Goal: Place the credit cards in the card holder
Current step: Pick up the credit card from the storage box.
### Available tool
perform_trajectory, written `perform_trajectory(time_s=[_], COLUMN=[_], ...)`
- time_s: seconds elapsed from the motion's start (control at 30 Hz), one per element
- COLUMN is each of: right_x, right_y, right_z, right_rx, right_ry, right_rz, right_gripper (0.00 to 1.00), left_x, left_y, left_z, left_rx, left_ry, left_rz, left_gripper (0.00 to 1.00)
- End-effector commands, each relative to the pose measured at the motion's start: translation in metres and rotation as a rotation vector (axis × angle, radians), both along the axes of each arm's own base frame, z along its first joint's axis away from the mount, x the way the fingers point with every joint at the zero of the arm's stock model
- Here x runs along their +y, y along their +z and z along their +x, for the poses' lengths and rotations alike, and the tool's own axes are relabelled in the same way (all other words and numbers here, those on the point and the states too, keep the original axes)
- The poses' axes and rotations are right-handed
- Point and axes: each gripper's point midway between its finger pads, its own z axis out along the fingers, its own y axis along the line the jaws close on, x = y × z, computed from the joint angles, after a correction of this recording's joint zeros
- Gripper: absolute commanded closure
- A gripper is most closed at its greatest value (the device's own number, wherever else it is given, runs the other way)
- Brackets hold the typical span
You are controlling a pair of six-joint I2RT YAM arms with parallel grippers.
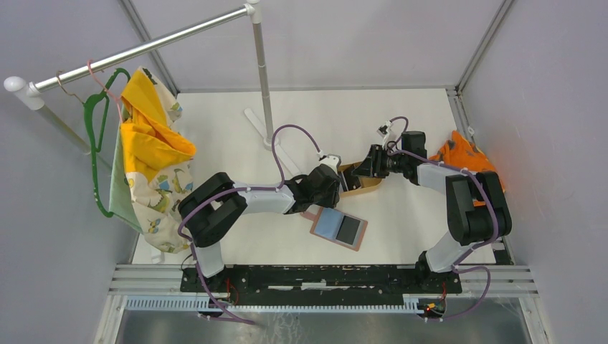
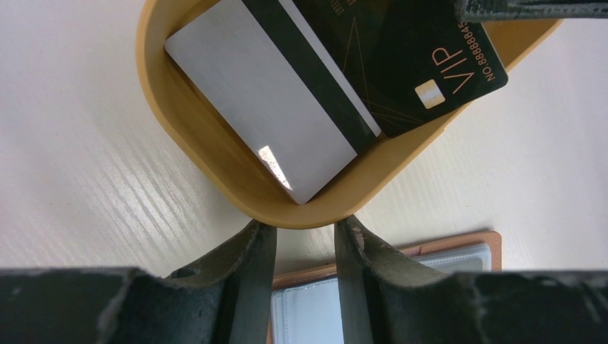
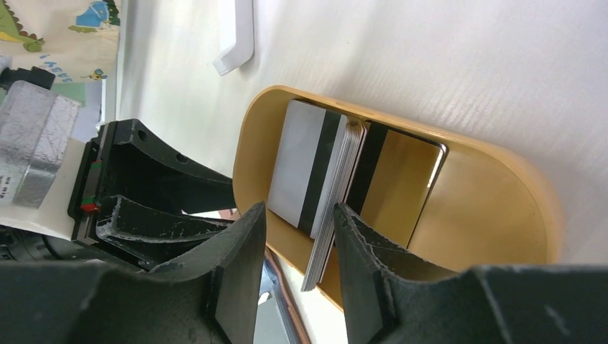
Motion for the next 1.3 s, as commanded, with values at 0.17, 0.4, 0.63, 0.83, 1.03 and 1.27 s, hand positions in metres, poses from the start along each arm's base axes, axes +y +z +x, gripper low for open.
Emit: perform_trajectory(time_s=[0.17,0.4,0.63,0.83,1.03,1.27], right_x=[0.016,0.012,0.007,0.006,0.009,0.008], right_y=[0.002,-0.008,-0.016,-0.027,-0.040,-0.027], right_z=[-0.021,-0.017,-0.013,-0.007,-0.004,0.000], right_rx=[0.067,0.068,0.056,0.073,0.113,0.085], right_ry=[0.084,0.060,0.045,0.042,0.079,0.078], right_rz=[0.109,0.062,0.002,-0.047,-0.108,-0.096], right_gripper=[0.57,0.54,0.43,0.42,0.41,0.43], left_x=[-0.019,-0.018,-0.018,-0.020,-0.019,-0.014], left_y=[0.026,0.026,0.026,0.026,0.030,0.045], left_z=[0.015,0.015,0.015,0.014,0.013,0.011], left_rx=[-0.076,-0.078,-0.076,-0.071,-0.075,-0.098], left_ry=[-0.024,-0.022,-0.022,-0.029,-0.032,-0.024], left_rz=[-0.058,-0.056,-0.056,-0.062,-0.068,-0.086], left_gripper=[0.59,0.59,0.59,0.60,0.60,0.57])
